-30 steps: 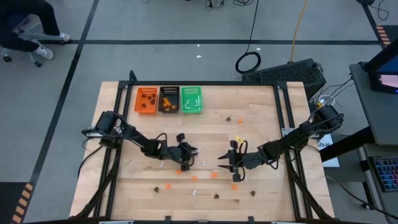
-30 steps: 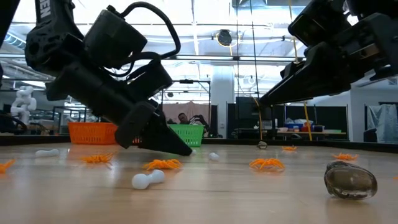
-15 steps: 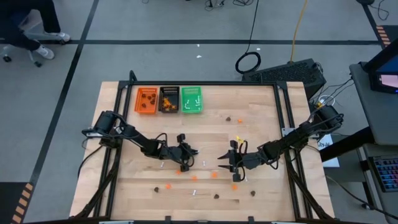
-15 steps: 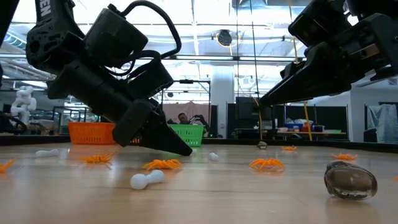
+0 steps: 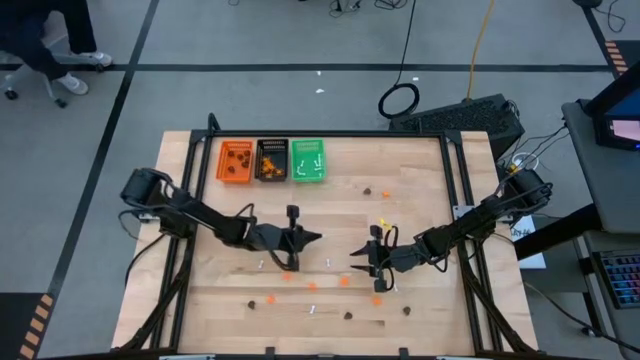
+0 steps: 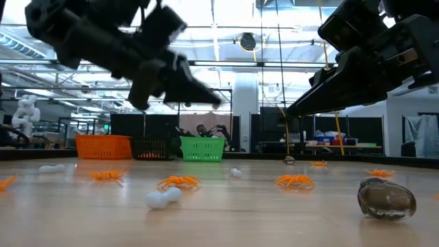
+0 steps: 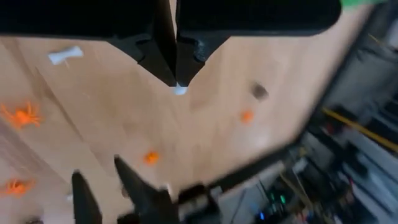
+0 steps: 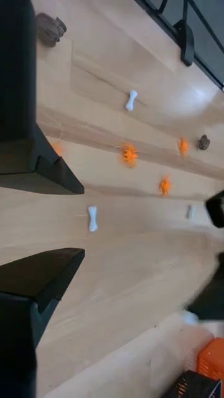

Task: Sort Halloween decoration
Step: Put the white bone toy into the green bin

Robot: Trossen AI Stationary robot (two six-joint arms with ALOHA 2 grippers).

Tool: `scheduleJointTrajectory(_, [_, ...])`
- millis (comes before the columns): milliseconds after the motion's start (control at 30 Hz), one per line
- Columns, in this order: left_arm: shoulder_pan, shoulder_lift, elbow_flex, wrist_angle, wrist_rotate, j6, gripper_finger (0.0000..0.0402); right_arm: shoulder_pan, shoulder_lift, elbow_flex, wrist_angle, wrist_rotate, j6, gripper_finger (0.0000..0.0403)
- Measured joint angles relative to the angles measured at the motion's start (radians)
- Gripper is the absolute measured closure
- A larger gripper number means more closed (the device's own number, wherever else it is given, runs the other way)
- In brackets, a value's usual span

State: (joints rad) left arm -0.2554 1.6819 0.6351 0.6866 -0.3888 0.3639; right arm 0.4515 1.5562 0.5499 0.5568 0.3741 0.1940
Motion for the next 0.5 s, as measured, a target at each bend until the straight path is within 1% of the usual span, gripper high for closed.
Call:
scheduleJointTrajectory(133, [-0.004,-0.061,0.001,0.005,-0.005,0.169,0.0400,0.000,0.000,0.000,0.000,0.020,0.002,0.0266])
scheduleJointTrajectory(233, [-0.008,-0.097,0.001,0.005,-0.005,0.256,0.0401,0.000,0.000,0.000,0.000,0.020,0.001,0.0266])
scheduleJointTrajectory(367, [-0.009,-0.119,0.001,0.004,-0.005,0.324,0.0401,0.000,0.000,0.000,0.000,0.021,-0.003,0.0266])
scheduleJointTrajectory(500, [-0.009,-0.125,0.001,0.009,-0.006,0.332,0.0401,0.000,0.000,0.000,0.000,0.022,-0.004,0.0266])
